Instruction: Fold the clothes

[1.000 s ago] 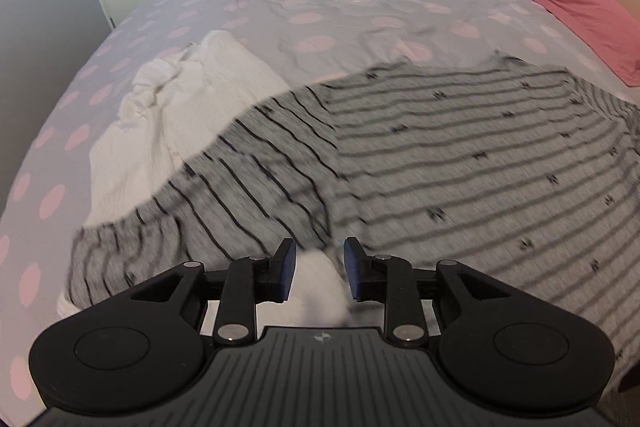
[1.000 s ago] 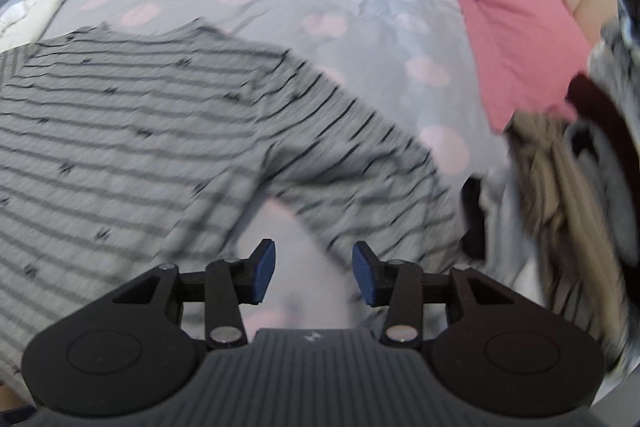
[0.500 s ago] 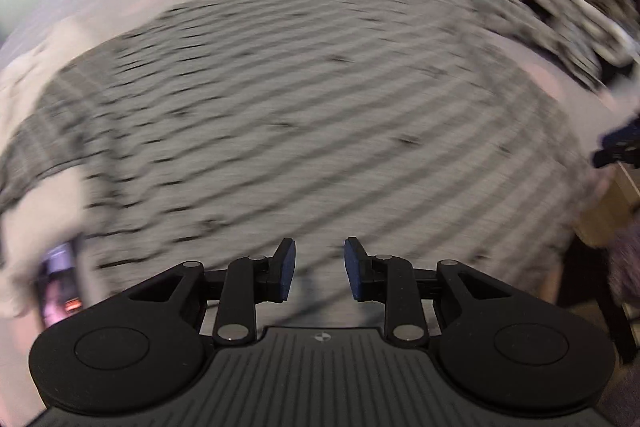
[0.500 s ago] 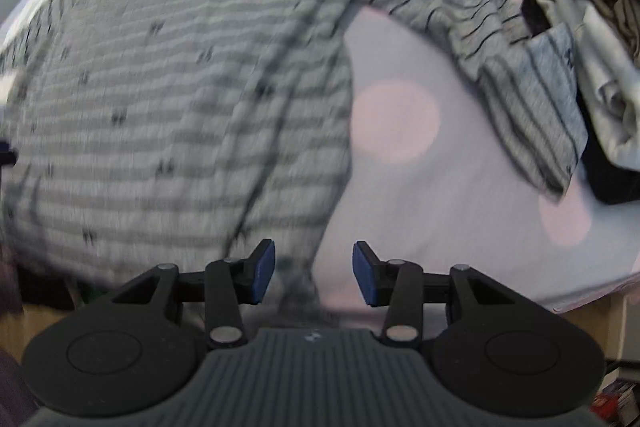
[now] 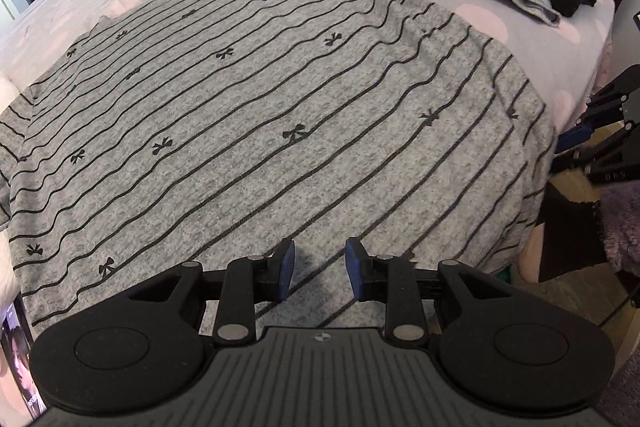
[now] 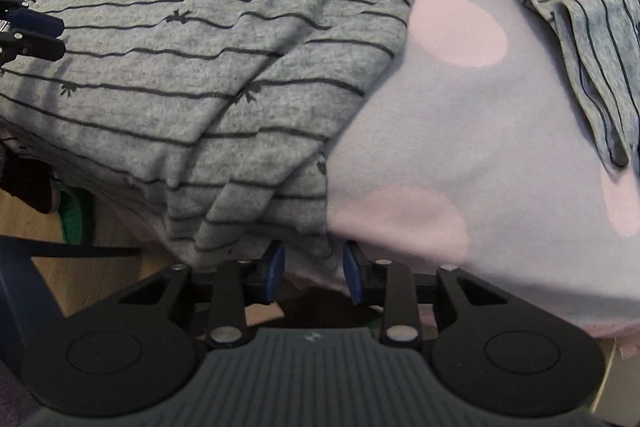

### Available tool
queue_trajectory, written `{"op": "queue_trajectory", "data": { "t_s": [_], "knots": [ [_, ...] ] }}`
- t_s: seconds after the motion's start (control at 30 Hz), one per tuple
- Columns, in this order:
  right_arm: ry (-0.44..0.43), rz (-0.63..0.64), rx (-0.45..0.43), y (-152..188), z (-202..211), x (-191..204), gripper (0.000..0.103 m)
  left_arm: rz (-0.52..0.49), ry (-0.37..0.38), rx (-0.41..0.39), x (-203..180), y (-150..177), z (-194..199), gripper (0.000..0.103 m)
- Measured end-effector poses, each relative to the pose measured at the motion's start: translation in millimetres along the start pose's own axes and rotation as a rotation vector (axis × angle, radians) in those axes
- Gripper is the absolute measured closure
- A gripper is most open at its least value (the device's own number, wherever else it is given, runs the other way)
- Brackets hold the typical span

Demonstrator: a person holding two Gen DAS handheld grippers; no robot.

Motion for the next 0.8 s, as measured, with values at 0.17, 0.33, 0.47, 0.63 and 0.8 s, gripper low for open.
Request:
{"op": "queue_trajectory", "data": {
  "t_s": [0.17,0.33,0.47,0.63,0.8],
  "knots": [
    [-0.016,-0.037,0.039,7.5,11.4,-5.0,0.101,0.028,-0.004,0.016,5.3,1.2,-4.3,0.077],
    [0.024,-0.078,0.136,30.4,41.3,-20.0,0.101,0.047,-0.001,0.026,8.5,0.6,-5.9,0.072],
    [0.059,-0.125,0.223,49.5,60.0,-35.6,0.102,0.035,-0.013,0.031,6.2,-1.3,-6.2,0.072],
    [0.057,-0.155,0.29,60.9,51.1,-41.7,0.102,0.038,-0.022,0.029,7.4,0.6,-5.1,0.065],
    [0.038,-0.151,0.294,54.8,43.8,-42.8,0.096,0.07,-0.022,0.025,13.6,3.1,-3.3,0.061]
  ]
}}
Point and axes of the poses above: each gripper's, at about its wrist camera, not at the fingertips, and z roughly against the way its jaws point, x to its left, y to its underside, the point moved 9 cm from there along -z, roughly the way its jaws point, and after that the axes turned 5 degrees about x, right-handed, at the moved point
